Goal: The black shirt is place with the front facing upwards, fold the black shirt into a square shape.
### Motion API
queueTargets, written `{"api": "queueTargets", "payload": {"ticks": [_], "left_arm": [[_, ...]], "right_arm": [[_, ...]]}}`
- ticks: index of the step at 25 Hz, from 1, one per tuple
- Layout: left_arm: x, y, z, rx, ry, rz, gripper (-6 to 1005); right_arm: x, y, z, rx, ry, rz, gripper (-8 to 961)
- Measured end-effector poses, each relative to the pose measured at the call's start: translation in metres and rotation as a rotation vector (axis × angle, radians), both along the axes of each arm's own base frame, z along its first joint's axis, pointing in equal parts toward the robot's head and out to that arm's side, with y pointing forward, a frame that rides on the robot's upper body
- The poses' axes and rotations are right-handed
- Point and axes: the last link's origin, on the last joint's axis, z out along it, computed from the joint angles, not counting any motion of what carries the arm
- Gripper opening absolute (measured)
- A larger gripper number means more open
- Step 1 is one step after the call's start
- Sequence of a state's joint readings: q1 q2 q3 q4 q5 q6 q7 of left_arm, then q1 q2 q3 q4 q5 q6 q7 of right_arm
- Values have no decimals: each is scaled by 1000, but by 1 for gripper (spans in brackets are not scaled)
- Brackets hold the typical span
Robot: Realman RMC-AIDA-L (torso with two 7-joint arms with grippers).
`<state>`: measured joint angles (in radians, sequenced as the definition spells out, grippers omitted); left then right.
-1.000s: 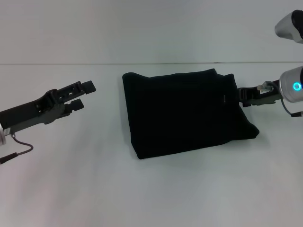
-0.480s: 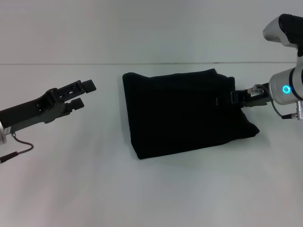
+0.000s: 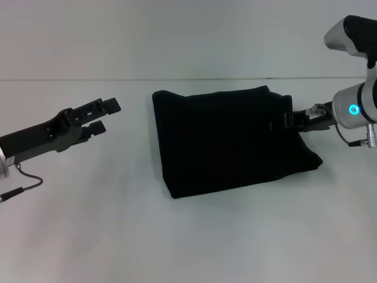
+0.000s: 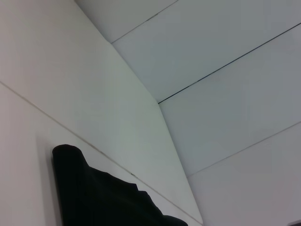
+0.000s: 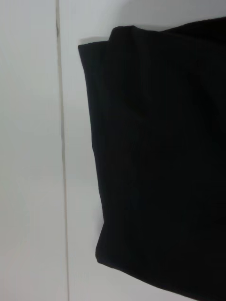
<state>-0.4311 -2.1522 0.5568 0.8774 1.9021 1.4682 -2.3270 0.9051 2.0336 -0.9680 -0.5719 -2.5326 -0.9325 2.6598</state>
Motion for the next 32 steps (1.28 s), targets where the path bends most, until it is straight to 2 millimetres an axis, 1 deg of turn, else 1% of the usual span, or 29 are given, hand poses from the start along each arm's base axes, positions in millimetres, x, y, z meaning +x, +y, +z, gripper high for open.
{"api": "queueTargets", "payload": {"ticks": [4,7,12,17,19,21,28,30,32], "left_arm": [[0,0,0,1,0,1,949],[0,0,0,1,1,1,949],[0,0,0,1,1,1,949],[-1,-1,0,1,0,4,949],[-1,-1,0,-1,-1,4,948],[-1,-1,-1,-2,-2,2,948],[1,-1,0,4,-25,-3,948],[1,-1,0,4,-26,-3,948],[2,-1,0,4,-27,-4,948]], "right_arm": [[0,0,0,1,0,0,667],[-1,1,2,7,4,-2,417],[-2,2,6,18,16,-2,177],[-2,2,7,18,17,2,57],[-4,3,10,22,17,9,57],[-11,6,15,28,21,30,57],[-56,17,34,56,15,162,57],[-61,20,35,53,-12,184,58],[-61,21,35,46,-55,193,58]]}}
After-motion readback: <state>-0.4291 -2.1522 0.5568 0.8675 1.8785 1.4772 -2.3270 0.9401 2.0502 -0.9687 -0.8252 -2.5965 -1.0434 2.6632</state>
